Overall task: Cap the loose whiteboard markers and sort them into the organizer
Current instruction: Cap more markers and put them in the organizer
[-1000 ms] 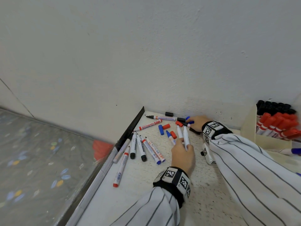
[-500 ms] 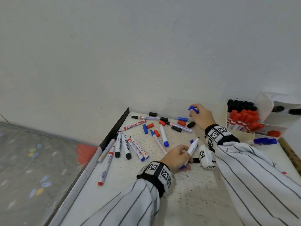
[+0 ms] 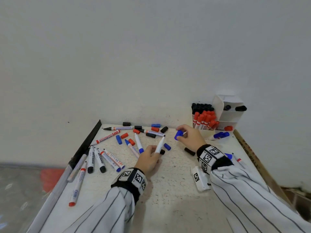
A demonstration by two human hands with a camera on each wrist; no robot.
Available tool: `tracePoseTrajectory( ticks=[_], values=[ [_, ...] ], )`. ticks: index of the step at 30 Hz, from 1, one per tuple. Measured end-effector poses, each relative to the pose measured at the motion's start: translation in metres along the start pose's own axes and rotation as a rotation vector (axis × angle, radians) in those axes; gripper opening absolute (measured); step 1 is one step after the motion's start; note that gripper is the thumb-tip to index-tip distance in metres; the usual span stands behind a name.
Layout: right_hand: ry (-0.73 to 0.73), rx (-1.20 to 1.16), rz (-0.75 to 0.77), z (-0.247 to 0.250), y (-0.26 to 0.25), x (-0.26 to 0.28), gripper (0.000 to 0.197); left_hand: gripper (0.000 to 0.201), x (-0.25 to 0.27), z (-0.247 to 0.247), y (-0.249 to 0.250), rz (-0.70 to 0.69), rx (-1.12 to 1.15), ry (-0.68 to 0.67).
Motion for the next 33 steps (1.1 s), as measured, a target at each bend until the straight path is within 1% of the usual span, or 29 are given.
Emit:
tracePoseTrajectory(
  ticks=[2, 5, 9, 13, 14, 17, 18, 22, 27, 28, 31, 33],
  values=[
    [-0.007, -0.039, -0.004, -0.003, 0.004, 0.007, 0.022, 0.021, -0.001, -0.001, -0.001, -0.015, -0.051, -0.018],
    [-0.002, -0.080, -0.019, -0.007, 0.009, 0.015, 0.022, 0.023, -0.002, -0.004, -0.003, -0.023, -0.105, -0.061],
    [-0.025, -0.057, -0.040, -0.013, 0.013, 0.018, 0.023, 0.026, -0.001, -0.006, -0.004, -0.035, -0.113, -0.086],
    [0.093, -0.088, -0.043, -0.007, 0.015, 0.020, 0.022, 0.029, -0.003, -0.006, -0.005, -0.017, -0.118, -0.084],
    [0.079, -0.087, -0.047, -0.008, 0.015, 0.020, 0.021, 0.029, -0.003, -0.006, -0.006, -0.017, -0.118, -0.087],
    [-0.070, -0.022, -0.065, -0.017, 0.018, 0.020, 0.018, 0.029, -0.003, -0.007, -0.005, -0.044, -0.137, -0.087],
    [-0.083, -0.017, -0.073, -0.019, 0.019, 0.021, 0.018, 0.029, -0.003, -0.006, -0.005, -0.055, -0.148, -0.084],
    [-0.017, -0.045, -0.092, -0.016, 0.019, 0.024, 0.023, 0.032, -0.003, -0.004, -0.002, -0.092, -0.161, -0.058],
    [0.055, -0.059, -0.085, -0.013, 0.018, 0.029, 0.024, 0.031, -0.001, -0.004, -0.001, -0.143, -0.213, -0.062],
    [0.042, -0.066, -0.091, -0.014, 0.018, 0.030, 0.024, 0.031, -0.001, -0.004, 0.000, -0.153, -0.226, -0.070],
    [-0.079, -0.063, -0.110, -0.020, 0.020, 0.035, 0.023, 0.030, -0.001, -0.005, 0.002, -0.173, -0.239, -0.108],
    [-0.105, -0.068, -0.128, -0.019, 0.020, 0.039, 0.022, 0.031, 0.001, -0.005, 0.005, -0.185, -0.249, -0.135]
  ],
)
Point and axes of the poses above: each hand's wrist, its own x-axis away from the middle knuckle, its own z-axis out of the back of the hand, y = z × x, the point moved 5 cm from there along -x, towards the middle knuckle, and after that the axes turned 8 degrees about -z, right-handed, at the moved point
